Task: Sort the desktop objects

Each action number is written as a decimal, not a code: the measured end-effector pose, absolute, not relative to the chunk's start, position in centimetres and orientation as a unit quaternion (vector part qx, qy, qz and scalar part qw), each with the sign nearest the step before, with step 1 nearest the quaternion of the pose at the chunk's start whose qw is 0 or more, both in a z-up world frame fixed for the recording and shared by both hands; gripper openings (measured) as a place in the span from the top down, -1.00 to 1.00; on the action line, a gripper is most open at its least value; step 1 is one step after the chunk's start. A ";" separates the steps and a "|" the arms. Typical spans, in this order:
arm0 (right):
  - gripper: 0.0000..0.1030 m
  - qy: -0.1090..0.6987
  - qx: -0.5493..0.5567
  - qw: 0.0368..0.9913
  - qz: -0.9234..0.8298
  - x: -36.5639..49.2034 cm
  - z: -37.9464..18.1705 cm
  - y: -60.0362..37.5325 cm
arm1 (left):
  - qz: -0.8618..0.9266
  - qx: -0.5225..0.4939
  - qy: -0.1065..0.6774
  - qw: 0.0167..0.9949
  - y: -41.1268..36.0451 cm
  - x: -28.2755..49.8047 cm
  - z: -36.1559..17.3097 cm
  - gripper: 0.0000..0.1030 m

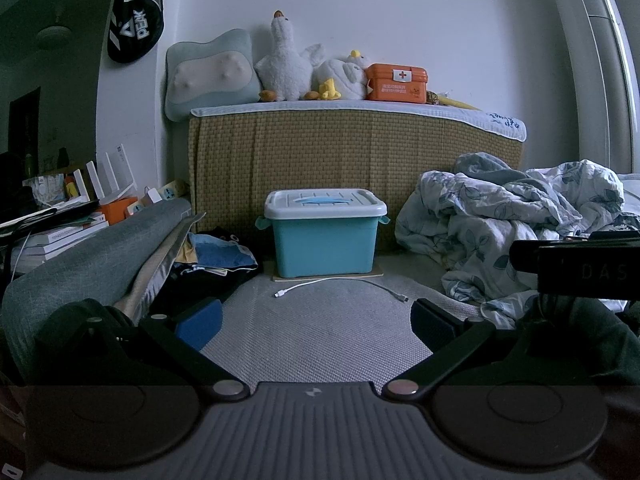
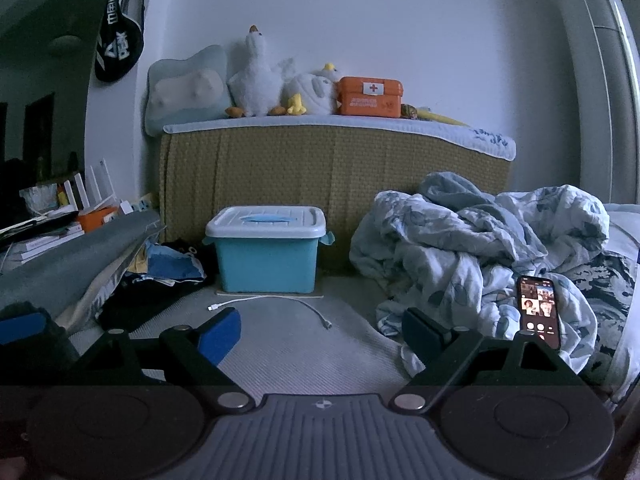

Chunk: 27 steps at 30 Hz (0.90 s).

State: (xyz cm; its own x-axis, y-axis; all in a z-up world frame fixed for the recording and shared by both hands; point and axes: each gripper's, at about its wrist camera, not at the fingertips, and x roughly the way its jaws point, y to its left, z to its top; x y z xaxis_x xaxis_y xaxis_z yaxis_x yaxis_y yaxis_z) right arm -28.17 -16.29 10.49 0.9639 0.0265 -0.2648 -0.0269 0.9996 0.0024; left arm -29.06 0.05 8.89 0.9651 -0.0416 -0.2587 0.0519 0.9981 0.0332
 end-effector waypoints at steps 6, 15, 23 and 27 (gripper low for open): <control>-0.76 0.134 -0.002 0.991 0.014 -28.2 10.5 -16.3 | -0.023 0.020 0.131 0.991 0.0 -29.0 8.8 -1.00; -0.76 0.130 -0.003 0.991 0.017 -28.3 10.5 -16.2 | -0.023 0.020 0.131 0.991 0.1 -29.0 8.8 -1.00; -0.76 0.131 -0.004 0.991 0.018 -28.3 10.5 -16.1 | -0.022 0.020 0.131 0.991 0.0 -29.0 8.8 -1.00; -0.76 0.130 -0.004 0.991 0.019 -28.4 10.6 -16.2 | -0.022 0.020 0.131 0.991 -0.1 -29.0 8.8 -1.00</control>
